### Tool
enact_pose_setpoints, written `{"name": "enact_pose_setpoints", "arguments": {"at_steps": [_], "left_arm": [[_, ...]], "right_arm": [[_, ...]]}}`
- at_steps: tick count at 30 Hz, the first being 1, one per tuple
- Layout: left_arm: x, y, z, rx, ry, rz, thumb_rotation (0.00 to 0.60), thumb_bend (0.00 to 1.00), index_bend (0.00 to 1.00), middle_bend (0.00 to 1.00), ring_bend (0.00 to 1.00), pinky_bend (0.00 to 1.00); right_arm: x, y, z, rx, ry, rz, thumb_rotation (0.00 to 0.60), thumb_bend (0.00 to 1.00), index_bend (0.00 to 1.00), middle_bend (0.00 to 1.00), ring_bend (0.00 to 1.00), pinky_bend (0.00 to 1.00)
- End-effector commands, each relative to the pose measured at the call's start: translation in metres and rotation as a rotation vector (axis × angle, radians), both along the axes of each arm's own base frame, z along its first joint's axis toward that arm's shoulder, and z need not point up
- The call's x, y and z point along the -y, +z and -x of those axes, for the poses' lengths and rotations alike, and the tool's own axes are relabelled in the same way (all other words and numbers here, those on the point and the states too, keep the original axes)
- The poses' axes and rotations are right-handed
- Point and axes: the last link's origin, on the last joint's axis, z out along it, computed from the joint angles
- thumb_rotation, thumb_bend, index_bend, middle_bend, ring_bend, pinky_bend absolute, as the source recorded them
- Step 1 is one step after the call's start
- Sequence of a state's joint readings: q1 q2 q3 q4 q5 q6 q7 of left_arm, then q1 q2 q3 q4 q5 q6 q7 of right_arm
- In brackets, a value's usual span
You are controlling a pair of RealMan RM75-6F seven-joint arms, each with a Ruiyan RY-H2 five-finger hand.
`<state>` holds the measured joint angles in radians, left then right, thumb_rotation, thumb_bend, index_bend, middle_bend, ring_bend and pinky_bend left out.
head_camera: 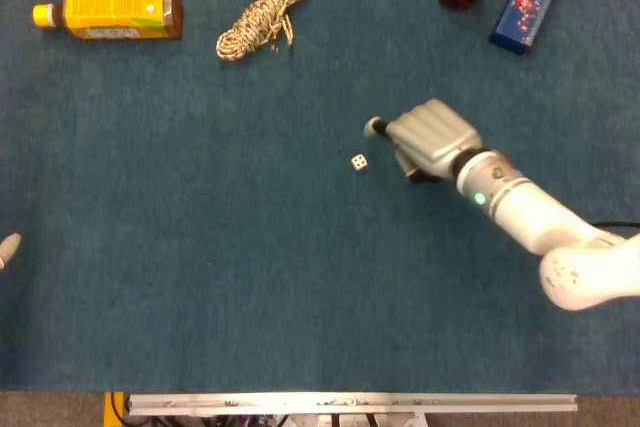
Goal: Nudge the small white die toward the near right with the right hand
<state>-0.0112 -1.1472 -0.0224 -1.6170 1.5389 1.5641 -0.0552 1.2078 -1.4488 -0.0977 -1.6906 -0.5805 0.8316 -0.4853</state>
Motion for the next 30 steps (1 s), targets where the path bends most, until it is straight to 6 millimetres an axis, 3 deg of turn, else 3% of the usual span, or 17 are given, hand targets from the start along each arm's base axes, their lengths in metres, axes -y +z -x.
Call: {"name": "enact_pose_setpoints", "arguments": {"at_steps": [1, 4, 7, 11, 17, 23, 30], "left_arm": [[-0.001, 0.000, 0.000, 0.000, 0.000, -0.001, 0.600, 0.13, 0.00, 0.00, 0.00, 0.00], [-0.002, 0.000, 0.001, 0.000, 0.001, 0.000, 0.600, 0.13, 0.00, 0.00, 0.00, 0.00], [-0.003, -0.002, 0.002, -0.004, 0.001, 0.010, 0.600, 0.13, 0.00, 0.00, 0.00, 0.00], [-0.005, -0.003, 0.001, -0.012, -0.006, 0.023, 0.600, 0.13, 0.00, 0.00, 0.00, 0.00], [-0.006, -0.004, -0.002, -0.016, -0.019, 0.031, 0.600, 0.13, 0.00, 0.00, 0.00, 0.00], [-0.006, -0.004, -0.005, -0.024, -0.030, 0.039, 0.600, 0.13, 0.00, 0.00, 0.00, 0.00], [-0.005, -0.005, -0.010, -0.026, -0.044, 0.036, 0.600, 0.13, 0.00, 0.00, 0.00, 0.00]], "right_arm": [[-0.001, 0.025, 0.018, 0.017, -0.021, 0.094, 0.600, 0.75, 0.21, 0.94, 1.00, 1.00], [-0.005, 0.047, 0.040, 0.034, -0.046, 0.195, 0.600, 0.64, 0.21, 0.84, 0.94, 1.00], [-0.015, 0.067, 0.064, 0.041, -0.071, 0.281, 0.600, 0.54, 0.21, 0.71, 0.79, 0.94], [-0.031, 0.091, 0.089, 0.067, -0.104, 0.369, 0.600, 0.39, 0.21, 0.54, 0.57, 0.74], [-0.061, 0.126, 0.135, 0.086, -0.168, 0.498, 0.600, 0.36, 0.15, 0.35, 0.33, 0.44], [-0.093, 0.155, 0.173, 0.111, -0.217, 0.638, 0.600, 0.36, 0.14, 0.24, 0.21, 0.33], [-0.128, 0.180, 0.196, 0.144, -0.227, 0.768, 0.600, 0.32, 0.13, 0.23, 0.20, 0.32]]}}
